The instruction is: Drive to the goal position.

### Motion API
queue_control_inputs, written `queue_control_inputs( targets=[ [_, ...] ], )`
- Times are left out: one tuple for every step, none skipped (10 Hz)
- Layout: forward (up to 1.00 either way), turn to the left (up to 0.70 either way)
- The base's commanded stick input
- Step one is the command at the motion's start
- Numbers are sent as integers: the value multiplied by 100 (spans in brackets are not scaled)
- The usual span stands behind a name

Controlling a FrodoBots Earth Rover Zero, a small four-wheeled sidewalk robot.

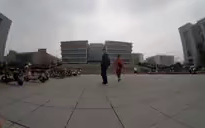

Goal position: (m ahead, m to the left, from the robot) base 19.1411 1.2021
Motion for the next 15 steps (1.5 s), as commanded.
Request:
queue_control_inputs(
  targets=[
    [70,-1],
    [70,-1],
    [70,-1],
    [70,-1],
    [70,-1],
    [70,-1],
    [70,-1],
    [70,-1],
    [70,-1],
    [70,-1],
    [70,17],
    [70,34],
    [70,34],
    [70,28],
    [70,1]
  ],
)
